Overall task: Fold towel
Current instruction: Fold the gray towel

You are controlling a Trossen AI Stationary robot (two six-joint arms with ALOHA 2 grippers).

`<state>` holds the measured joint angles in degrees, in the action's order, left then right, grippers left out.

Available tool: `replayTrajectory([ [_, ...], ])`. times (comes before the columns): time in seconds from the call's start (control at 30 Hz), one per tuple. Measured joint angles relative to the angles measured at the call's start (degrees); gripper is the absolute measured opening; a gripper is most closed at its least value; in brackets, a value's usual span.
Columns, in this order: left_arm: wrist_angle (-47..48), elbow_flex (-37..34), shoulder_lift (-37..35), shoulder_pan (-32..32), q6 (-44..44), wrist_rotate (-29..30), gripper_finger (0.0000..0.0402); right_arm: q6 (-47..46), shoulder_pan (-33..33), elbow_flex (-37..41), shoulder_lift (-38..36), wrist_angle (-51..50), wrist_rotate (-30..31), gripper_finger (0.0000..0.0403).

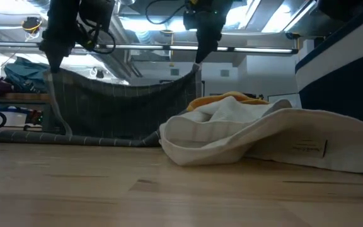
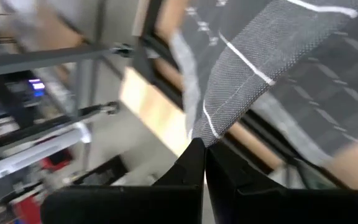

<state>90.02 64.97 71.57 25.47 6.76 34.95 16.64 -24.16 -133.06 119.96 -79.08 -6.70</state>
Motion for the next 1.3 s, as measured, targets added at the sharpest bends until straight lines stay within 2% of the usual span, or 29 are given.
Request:
replayTrajectory([
  [0.2, 0.0, 0.0, 0.0, -1.1, -0.9, -11.8, 0.0, -1.3, 1.9, 2.2, 0.1, -0.8, -1.1, 0.0001],
  [0.57, 0.0, 0.0, 0.0, -5.7, 2.3, -20.7, 0.0, -1.4, 5.7, 8.4, 0.2, -0.7, -3.0, 0.0001],
  [1.0, 0.0, 0.0, 0.0, -10.9, 9.5, -24.1, 0.0, -1.4, 8.9, 9.1, 0.2, -0.3, -3.0, 0.0003],
  [1.17, 0.0, 0.0, 0.0, -11.6, 11.5, -24.1, 0.0004, -2.4, 8.8, 9.1, 0.2, 0.1, -2.9, 0.0037],
  [1.3, 0.0, 0.0, 0.0, -11.6, 11.6, -23.8, 0.0031, -2.8, 8.8, 9.1, 0.2, 0.1, -2.9, 0.0076],
])
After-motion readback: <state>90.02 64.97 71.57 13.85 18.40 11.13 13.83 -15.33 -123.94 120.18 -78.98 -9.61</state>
